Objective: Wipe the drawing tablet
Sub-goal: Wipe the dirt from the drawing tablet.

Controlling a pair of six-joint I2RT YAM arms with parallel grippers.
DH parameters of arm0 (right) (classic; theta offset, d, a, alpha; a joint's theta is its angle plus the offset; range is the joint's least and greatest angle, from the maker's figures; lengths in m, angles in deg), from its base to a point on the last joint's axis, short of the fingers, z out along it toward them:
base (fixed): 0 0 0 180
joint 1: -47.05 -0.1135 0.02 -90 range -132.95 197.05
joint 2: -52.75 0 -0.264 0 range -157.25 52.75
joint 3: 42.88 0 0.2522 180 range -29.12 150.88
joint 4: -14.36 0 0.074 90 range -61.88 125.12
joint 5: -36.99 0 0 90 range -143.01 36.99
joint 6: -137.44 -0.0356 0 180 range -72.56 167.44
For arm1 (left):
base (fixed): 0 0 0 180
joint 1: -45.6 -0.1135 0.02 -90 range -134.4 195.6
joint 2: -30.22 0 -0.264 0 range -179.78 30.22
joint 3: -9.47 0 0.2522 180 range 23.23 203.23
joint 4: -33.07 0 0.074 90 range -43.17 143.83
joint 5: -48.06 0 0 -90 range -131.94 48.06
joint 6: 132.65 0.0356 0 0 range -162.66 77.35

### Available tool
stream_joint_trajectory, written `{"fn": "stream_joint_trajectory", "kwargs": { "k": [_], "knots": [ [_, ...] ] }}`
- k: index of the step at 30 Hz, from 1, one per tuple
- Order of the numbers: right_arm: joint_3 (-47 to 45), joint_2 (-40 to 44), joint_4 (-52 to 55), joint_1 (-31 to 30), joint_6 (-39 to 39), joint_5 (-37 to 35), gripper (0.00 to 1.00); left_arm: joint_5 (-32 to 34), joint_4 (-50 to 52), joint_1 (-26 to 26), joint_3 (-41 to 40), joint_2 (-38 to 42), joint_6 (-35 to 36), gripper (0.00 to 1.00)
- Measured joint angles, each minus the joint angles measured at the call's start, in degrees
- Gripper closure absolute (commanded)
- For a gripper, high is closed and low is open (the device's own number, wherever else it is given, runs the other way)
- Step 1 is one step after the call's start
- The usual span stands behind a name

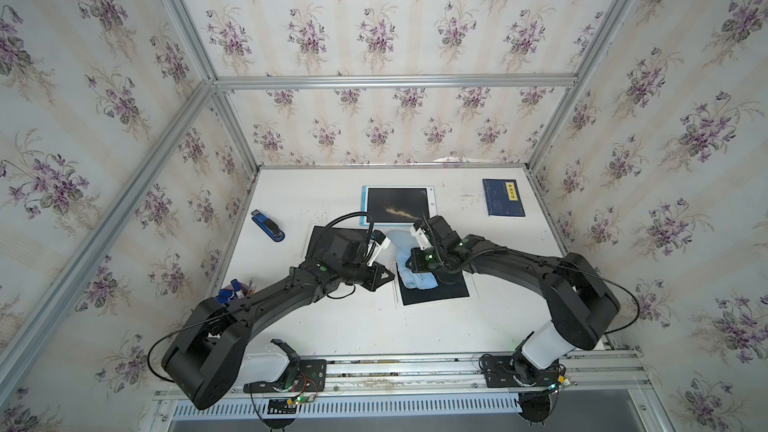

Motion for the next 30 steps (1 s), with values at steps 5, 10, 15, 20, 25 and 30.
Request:
{"fn": "stream_joint_trajectory", "kwargs": {
  "k": [5,10,15,20,25,30],
  "knots": [
    [-0.66,-4.81,-1.92,-1.70,-0.35,3.96,1.00,0.79,0.04,0.11,0.00,-0.55,0.02,0.76],
    [-3.52,-5.29,-4.70,0.37,-1.49,5.16,1.00,2.25,0.26,0.17,0.15,-1.57,0.26,0.58],
    [-5.49,-4.26,-7.10,1.73,-1.97,6.29,1.00,5.11,3.87,0.39,5.09,-10.25,1.25,0.60],
    [-6.69,-1.11,-6.25,3.41,-3.02,3.91,1.00,8.79,9.31,1.20,12.35,-19.67,1.25,0.63],
    [-8.74,-0.11,-6.27,6.38,-3.19,3.63,1.00,12.66,13.99,3.72,17.53,-24.30,1.49,0.63],
    [-9.53,-0.26,-7.32,7.26,-3.48,4.76,1.00,15.37,17.73,5.11,20.48,-26.84,1.77,0.67]
  ]
}}
